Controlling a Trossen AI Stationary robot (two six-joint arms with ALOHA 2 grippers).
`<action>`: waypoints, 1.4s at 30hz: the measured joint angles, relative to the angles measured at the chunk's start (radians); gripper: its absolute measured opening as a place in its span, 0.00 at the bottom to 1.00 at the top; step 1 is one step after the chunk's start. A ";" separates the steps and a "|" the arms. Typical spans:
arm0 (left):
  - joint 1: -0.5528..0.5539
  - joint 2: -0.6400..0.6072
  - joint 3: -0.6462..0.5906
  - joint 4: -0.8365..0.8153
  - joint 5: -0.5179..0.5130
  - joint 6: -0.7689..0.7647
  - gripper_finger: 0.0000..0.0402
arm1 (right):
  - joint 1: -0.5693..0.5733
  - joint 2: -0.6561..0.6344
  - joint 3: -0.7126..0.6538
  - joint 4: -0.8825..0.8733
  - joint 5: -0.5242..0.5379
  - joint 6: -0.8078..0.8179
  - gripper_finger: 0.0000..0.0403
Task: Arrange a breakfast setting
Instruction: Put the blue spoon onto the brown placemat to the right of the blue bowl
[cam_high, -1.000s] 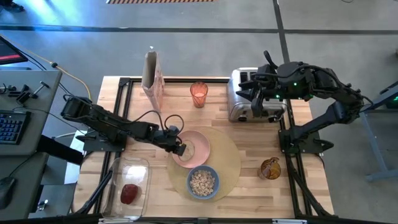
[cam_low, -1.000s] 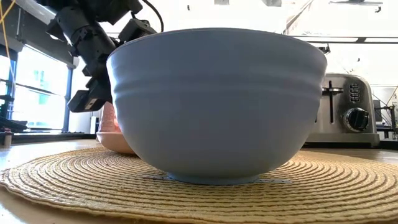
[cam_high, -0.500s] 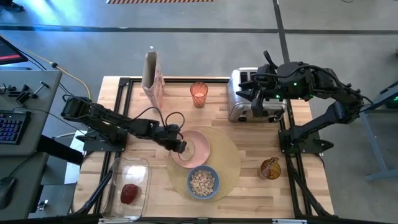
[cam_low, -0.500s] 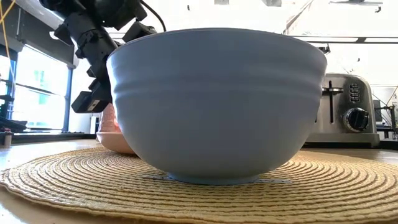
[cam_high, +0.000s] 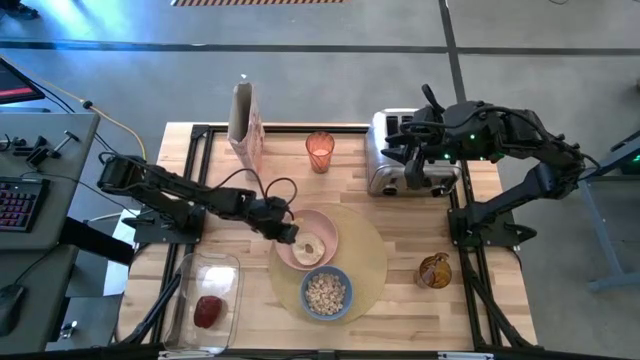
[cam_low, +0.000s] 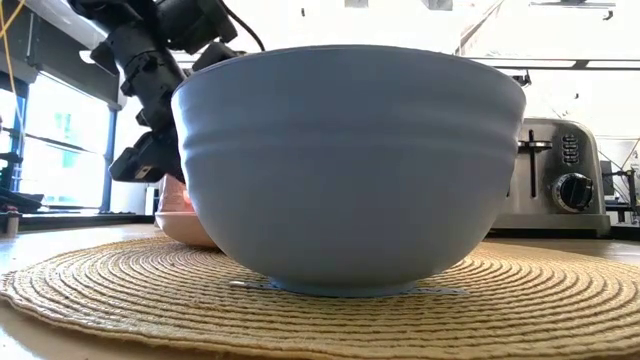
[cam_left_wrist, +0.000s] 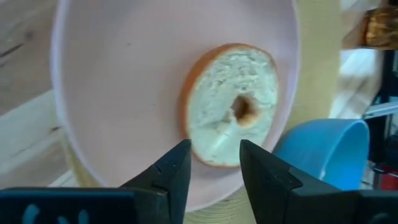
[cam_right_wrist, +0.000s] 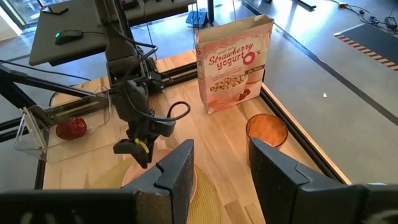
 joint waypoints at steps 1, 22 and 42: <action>0.003 0.000 0.000 -0.007 0.005 0.006 0.32 | 0.000 0.000 0.000 0.000 0.000 0.000 0.34; -0.020 -0.281 0.000 0.175 -0.061 0.183 0.32 | 0.034 -0.001 0.000 -0.231 -0.049 0.219 0.35; 0.011 -0.388 0.000 0.186 -0.110 0.438 0.32 | 0.324 -0.015 -0.157 -0.443 -0.095 0.729 0.45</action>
